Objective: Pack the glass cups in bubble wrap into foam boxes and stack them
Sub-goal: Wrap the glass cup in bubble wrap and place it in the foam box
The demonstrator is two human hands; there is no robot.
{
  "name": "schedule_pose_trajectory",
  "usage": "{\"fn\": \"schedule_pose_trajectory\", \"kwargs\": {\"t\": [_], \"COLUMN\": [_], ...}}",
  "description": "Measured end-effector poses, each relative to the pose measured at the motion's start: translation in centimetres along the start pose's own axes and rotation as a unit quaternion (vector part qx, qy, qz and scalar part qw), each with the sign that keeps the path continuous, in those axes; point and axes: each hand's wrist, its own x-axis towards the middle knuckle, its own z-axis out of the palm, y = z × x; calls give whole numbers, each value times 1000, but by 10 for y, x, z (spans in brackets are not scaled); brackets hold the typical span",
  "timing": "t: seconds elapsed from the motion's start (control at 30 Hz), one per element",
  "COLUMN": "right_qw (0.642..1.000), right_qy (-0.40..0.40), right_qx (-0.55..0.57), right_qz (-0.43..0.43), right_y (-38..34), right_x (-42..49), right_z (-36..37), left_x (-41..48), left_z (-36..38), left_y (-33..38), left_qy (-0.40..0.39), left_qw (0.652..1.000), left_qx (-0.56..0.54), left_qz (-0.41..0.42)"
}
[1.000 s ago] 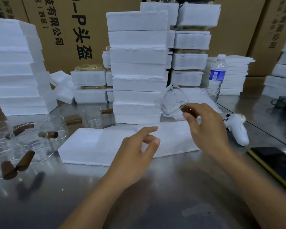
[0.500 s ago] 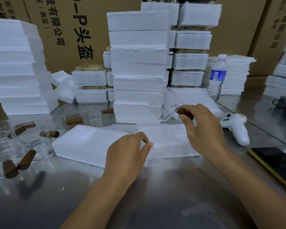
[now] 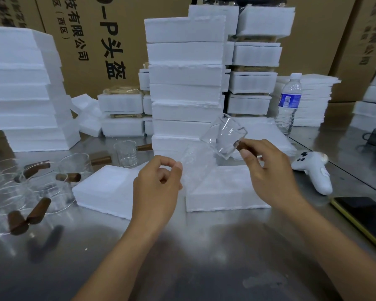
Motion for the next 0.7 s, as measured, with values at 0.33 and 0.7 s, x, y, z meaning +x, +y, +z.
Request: {"fn": "schedule_pose_trajectory", "kwargs": {"t": [0.33, 0.7], "right_qw": [973, 976], "right_qy": [-94, -123], "right_qx": [-195, -169], "right_qz": [-80, -59], "right_y": [-2, -12], "right_x": [-2, -7], "right_z": [-10, -7], "left_x": [-1, -10], "left_z": [-3, 0], "left_y": [3, 13], "left_qy": [9, -15], "left_qw": [997, 982], "left_qx": [-19, 13], "left_qz": [76, 186]}}
